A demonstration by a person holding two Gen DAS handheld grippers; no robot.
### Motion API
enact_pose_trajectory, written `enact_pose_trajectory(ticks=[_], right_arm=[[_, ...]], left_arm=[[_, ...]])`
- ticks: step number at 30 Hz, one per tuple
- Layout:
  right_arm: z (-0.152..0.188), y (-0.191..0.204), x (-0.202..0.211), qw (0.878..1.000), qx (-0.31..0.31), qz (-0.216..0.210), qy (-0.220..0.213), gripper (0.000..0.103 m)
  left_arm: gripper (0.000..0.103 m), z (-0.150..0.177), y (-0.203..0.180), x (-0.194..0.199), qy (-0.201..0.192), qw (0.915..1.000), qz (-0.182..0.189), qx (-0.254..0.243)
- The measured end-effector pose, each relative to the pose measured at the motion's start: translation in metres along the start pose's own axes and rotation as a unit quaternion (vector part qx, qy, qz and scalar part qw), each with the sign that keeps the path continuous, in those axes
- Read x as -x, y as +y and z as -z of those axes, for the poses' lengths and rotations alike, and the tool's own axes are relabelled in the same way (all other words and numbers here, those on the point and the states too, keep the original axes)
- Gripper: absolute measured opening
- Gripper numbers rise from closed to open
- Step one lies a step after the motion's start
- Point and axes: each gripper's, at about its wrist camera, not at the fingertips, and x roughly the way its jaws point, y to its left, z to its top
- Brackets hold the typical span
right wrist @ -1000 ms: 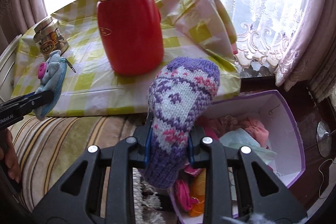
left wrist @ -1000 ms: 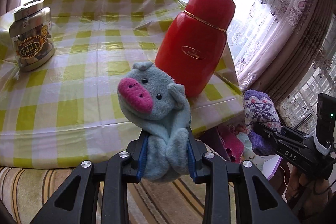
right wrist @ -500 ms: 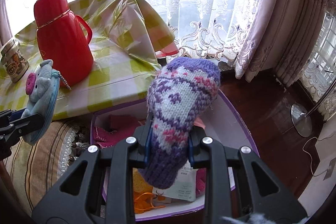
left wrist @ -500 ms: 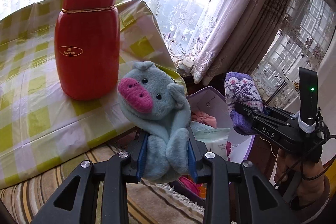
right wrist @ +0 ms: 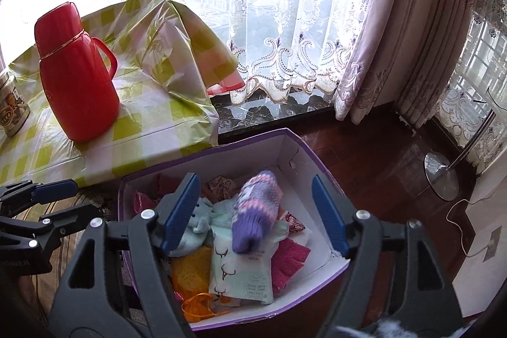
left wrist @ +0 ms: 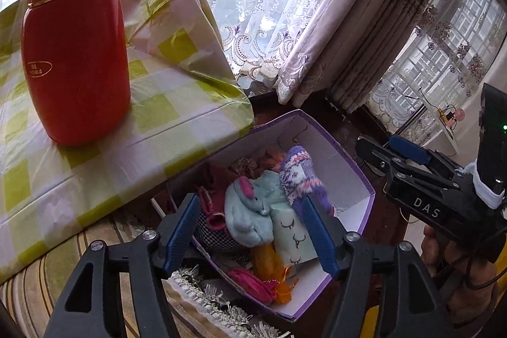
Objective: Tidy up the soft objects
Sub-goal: 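Lift both open tools away from the box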
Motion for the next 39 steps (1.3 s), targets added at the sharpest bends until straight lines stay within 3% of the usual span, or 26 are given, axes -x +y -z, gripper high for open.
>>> enact_pose_trajectory(ticks=[10, 15, 21, 27, 33, 39], right_arm=[[0.055, 0.017, 0.037, 0.999, -0.001, 0.006, 0.054, 0.079], [0.076, 0.028, 0.047, 0.997, 0.013, 0.022, 0.071, 0.079], [0.072, 0.035, 0.050, 0.997, 0.026, 0.026, 0.064, 0.079], [0.073, 0.034, 0.046, 0.997, 0.024, 0.027, 0.070, 0.079], [0.074, 0.032, 0.044, 0.997, 0.023, 0.029, 0.074, 0.079], [0.075, 0.033, 0.044, 0.996, 0.024, 0.030, 0.076, 0.079]], left_arm=[[0.080, 0.066, 0.036, 0.036, 0.032, 0.9945, 0.031, 0.095], [0.085, 0.068, 0.030, 0.037, 0.030, 0.9962, 0.019, 0.079], [0.097, 0.069, 0.024, 0.034, 0.029, 0.9972, 0.023, 0.065], [0.102, 0.068, 0.015, 0.032, 0.026, 0.9986, 0.016, 0.043], [0.102, 0.067, 0.018, 0.027, 0.028, 0.9978, 0.030, 0.051], [0.102, 0.069, 0.012, 0.026, 0.031, 0.9990, 0.013, 0.031]])
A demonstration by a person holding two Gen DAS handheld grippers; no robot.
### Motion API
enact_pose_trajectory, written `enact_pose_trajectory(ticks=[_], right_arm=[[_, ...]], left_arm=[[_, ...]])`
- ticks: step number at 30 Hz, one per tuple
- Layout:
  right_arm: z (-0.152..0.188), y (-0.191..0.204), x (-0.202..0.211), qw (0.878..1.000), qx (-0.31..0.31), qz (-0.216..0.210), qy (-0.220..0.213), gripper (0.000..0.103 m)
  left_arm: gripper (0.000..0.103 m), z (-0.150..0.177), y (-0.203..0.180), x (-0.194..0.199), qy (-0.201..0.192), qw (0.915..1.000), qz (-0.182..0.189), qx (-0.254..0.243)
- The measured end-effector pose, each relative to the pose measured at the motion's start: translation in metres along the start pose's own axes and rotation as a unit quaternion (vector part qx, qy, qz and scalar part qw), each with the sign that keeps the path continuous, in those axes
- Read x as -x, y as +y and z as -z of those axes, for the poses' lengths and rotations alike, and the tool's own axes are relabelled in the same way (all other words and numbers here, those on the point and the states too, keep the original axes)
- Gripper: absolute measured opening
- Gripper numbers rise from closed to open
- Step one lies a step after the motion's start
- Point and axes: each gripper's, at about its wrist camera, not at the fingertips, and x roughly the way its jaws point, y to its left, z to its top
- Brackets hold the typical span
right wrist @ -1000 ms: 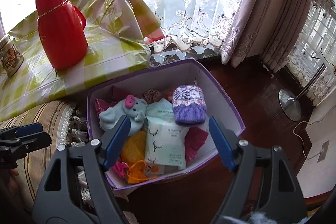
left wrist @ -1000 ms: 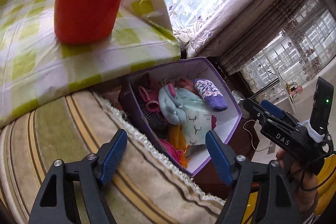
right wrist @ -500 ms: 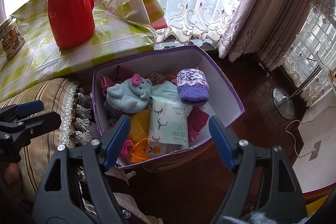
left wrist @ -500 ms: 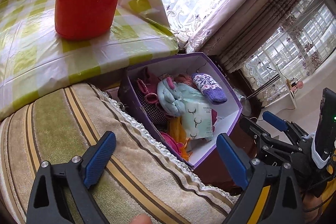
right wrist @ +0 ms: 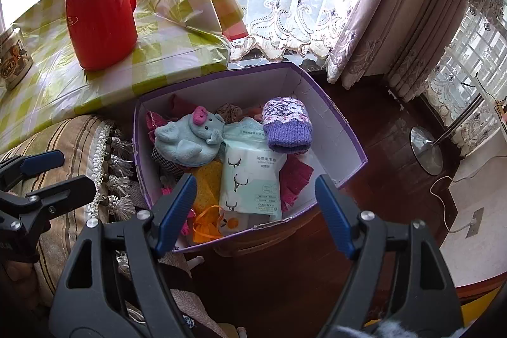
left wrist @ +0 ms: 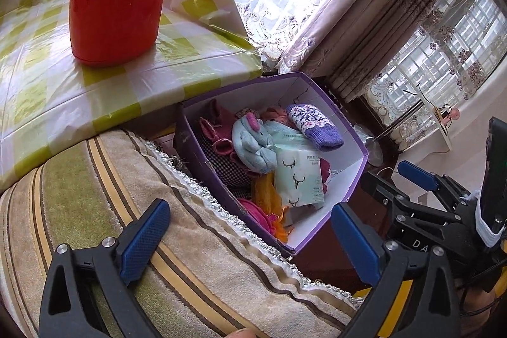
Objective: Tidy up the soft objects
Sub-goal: 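Lift both open tools away from the box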
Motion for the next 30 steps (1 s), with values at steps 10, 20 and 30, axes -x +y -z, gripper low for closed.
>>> enact_pose_trajectory(ticks=[10, 20, 30], right_arm=[[-0.0005, -0.0009, -0.0011, 1.000, 0.001, -0.002, 0.000, 0.079], [-0.0004, -0.0017, -0.0013, 1.000, 0.000, -0.004, 0.003, 0.079], [0.0013, -0.0007, -0.0020, 1.000, -0.002, -0.003, 0.005, 0.079]], left_arm=[[0.102, 0.0004, 0.0000, -0.0004, 0.001, 1.0000, -0.002, -0.001], [0.102, 0.0004, -0.0028, -0.0032, 0.002, 0.9999, -0.011, -0.004], [0.102, 0.0020, -0.0060, -0.0063, -0.003, 0.9997, -0.018, -0.017]])
